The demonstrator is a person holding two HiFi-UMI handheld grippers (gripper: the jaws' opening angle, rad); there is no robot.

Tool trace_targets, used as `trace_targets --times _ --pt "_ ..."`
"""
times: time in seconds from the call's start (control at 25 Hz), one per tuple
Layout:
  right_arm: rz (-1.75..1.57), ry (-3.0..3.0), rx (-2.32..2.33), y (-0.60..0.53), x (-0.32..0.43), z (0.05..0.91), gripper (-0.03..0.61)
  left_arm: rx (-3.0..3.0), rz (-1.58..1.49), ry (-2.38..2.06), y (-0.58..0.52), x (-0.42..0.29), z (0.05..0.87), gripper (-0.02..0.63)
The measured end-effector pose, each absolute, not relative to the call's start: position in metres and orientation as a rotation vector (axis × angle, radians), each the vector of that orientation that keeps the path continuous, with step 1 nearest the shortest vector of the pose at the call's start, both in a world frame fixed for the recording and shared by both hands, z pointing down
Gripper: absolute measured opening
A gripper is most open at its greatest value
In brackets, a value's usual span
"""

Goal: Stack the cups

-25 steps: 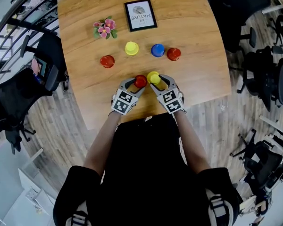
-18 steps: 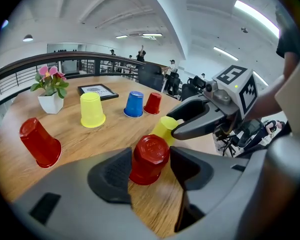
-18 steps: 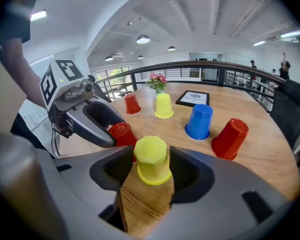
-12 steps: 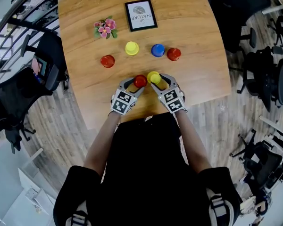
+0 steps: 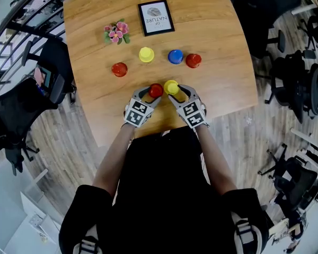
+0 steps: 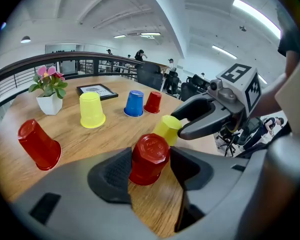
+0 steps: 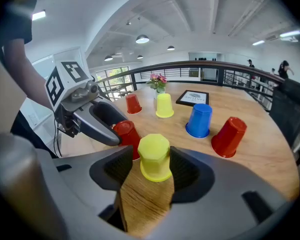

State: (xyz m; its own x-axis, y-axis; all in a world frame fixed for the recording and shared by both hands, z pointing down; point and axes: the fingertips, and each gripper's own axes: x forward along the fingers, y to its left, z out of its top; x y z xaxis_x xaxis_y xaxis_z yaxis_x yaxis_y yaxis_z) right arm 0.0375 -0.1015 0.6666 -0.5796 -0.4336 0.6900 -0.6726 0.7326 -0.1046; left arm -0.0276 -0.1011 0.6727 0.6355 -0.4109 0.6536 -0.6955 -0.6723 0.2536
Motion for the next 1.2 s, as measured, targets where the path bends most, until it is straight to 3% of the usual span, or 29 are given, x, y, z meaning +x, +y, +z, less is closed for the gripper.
trace_targets --times 0.6,1.2 --pt "0.488 -2.355 0.888 -0.105 0.057 0.636 0.258 2.476 0.681 -0.870 -0.102 -0.024 0.647 0.273" --pt "0.452 -2.256 1.086 -0.175 0.123 0.635 0.258 2.472 0.574 -0.986 -0.120 -0.039 0.611 0.274"
